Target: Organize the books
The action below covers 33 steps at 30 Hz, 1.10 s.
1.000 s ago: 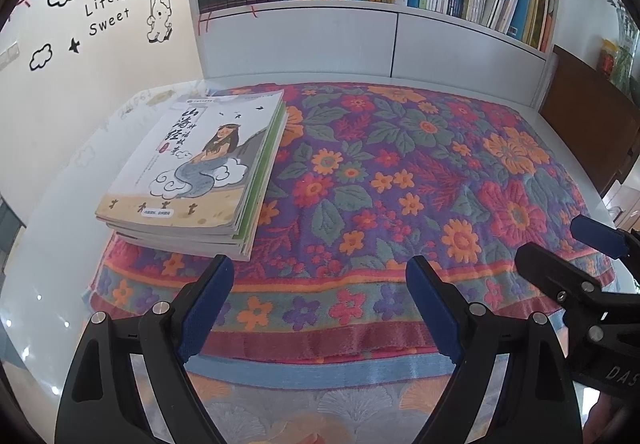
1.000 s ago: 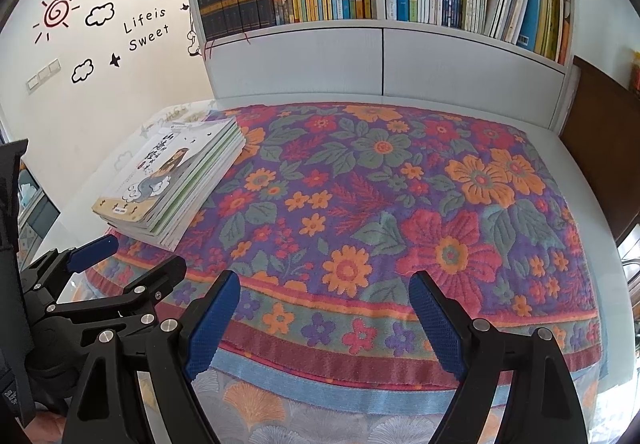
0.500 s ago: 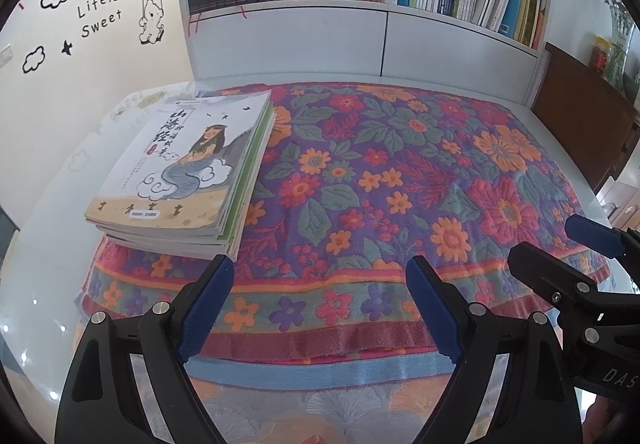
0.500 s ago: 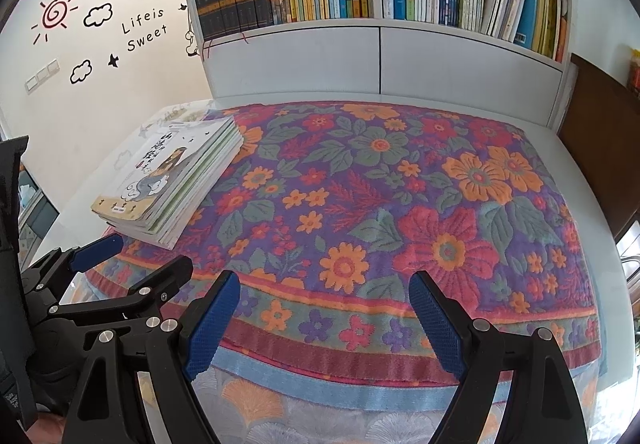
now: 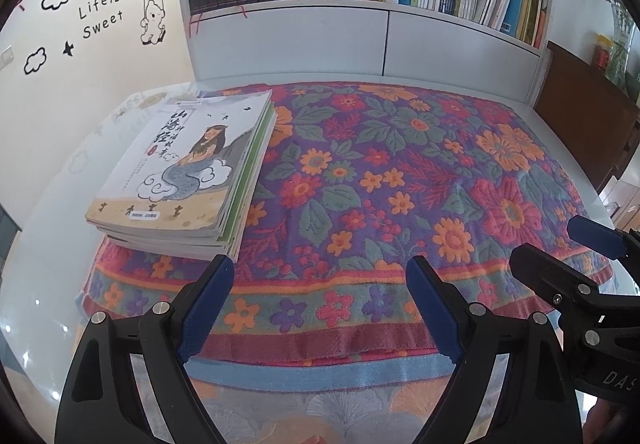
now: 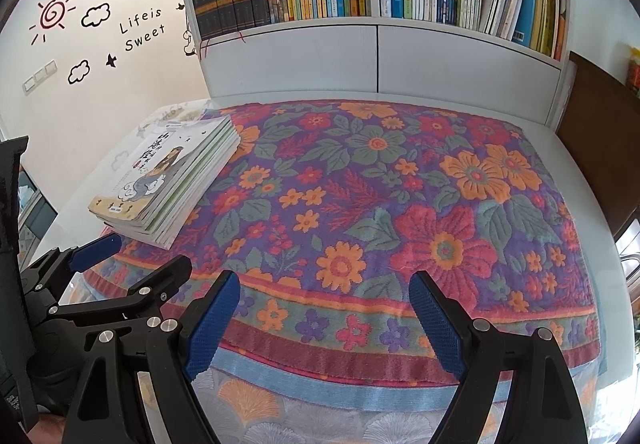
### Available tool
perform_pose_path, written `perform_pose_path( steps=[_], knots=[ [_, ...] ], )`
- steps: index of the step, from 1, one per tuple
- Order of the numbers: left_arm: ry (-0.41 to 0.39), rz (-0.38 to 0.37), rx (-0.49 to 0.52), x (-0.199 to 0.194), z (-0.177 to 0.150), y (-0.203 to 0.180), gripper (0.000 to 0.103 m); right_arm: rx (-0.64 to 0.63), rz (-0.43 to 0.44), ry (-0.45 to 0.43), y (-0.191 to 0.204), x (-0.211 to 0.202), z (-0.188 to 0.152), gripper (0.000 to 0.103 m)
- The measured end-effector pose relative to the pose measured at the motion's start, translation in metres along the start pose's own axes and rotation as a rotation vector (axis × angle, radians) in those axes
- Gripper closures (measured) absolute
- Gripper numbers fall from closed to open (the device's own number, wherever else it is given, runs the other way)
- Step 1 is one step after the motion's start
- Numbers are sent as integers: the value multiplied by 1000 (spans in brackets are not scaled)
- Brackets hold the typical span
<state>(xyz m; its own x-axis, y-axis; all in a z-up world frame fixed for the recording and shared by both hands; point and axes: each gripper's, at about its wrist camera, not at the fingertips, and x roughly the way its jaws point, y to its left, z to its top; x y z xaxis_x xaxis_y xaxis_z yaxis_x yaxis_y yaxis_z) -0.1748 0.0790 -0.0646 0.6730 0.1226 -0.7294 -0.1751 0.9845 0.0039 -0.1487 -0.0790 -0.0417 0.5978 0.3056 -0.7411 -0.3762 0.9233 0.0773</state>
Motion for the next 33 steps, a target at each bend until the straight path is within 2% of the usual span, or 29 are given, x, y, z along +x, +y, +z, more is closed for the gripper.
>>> perform_pose_path(
  steps=[33],
  knots=[
    [0,14,-1,-3,-2,-5,16,5,-7,5,1,-3,-4,18]
  ],
)
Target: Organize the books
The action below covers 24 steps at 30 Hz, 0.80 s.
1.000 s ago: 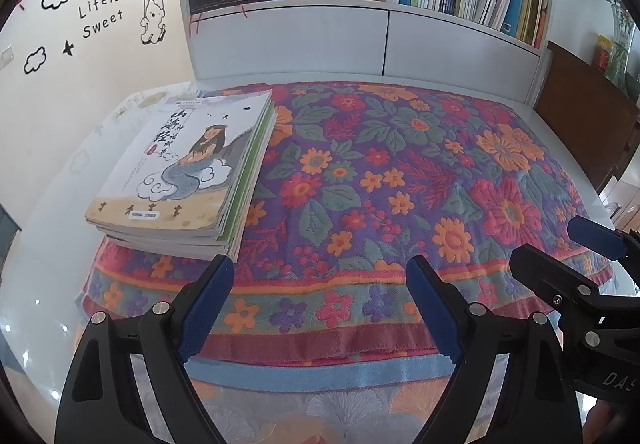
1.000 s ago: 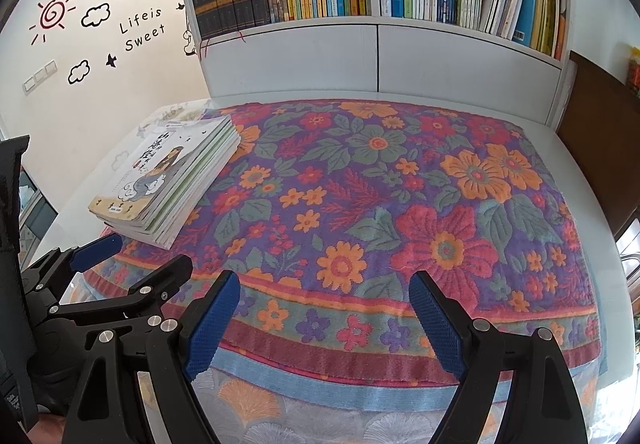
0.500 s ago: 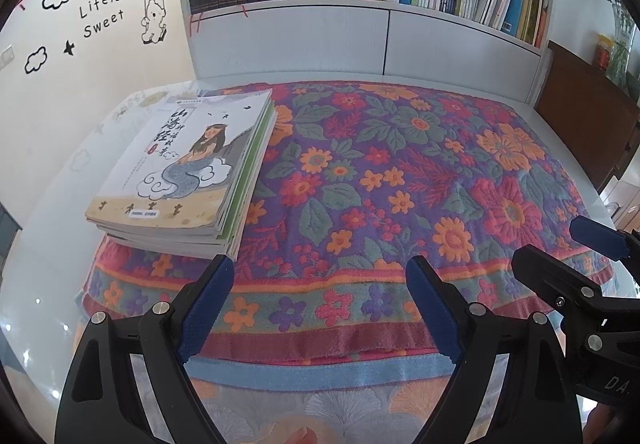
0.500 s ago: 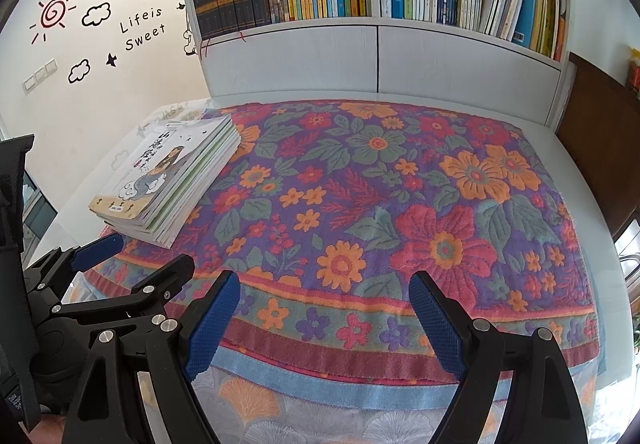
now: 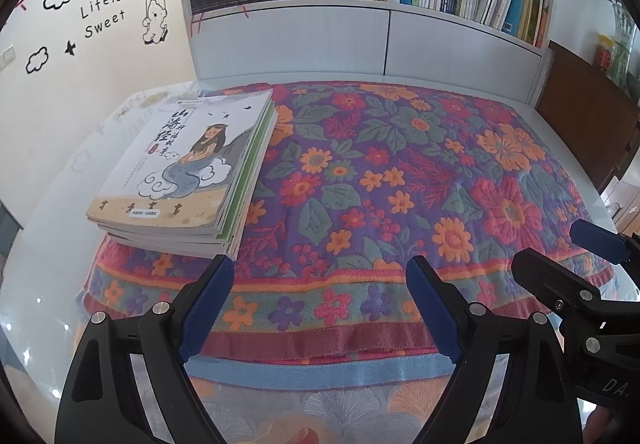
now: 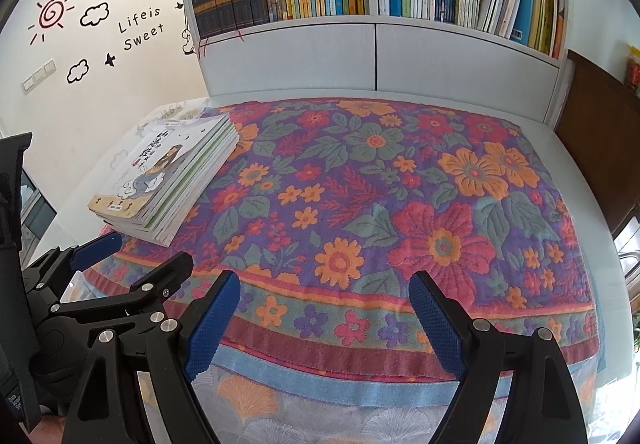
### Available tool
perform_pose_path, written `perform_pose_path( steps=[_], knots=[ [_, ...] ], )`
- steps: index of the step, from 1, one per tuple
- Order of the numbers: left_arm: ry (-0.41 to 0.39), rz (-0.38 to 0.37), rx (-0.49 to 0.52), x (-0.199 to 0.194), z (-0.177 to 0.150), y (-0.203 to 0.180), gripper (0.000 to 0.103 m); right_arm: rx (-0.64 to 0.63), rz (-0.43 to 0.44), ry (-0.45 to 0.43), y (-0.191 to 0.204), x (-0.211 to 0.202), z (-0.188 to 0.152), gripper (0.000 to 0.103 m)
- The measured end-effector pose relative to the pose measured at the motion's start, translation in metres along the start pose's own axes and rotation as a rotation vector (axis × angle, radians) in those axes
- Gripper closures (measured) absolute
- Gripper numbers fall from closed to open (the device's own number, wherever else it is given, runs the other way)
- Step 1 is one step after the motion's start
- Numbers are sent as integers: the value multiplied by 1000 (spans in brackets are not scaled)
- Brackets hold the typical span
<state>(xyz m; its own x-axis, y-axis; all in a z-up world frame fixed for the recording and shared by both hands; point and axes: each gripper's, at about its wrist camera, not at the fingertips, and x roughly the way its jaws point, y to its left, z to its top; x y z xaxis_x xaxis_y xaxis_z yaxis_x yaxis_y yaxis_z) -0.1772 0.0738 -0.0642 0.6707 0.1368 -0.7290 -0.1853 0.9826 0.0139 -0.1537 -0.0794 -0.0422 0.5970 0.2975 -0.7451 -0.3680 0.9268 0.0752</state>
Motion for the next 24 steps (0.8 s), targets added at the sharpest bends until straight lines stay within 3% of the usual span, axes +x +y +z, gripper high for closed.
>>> perform_pose_path(
  steps=[24],
  knots=[
    [-67,23,23,-32,-7,-22,16,42,11,-31,-15,-30,-16,18]
  ],
)
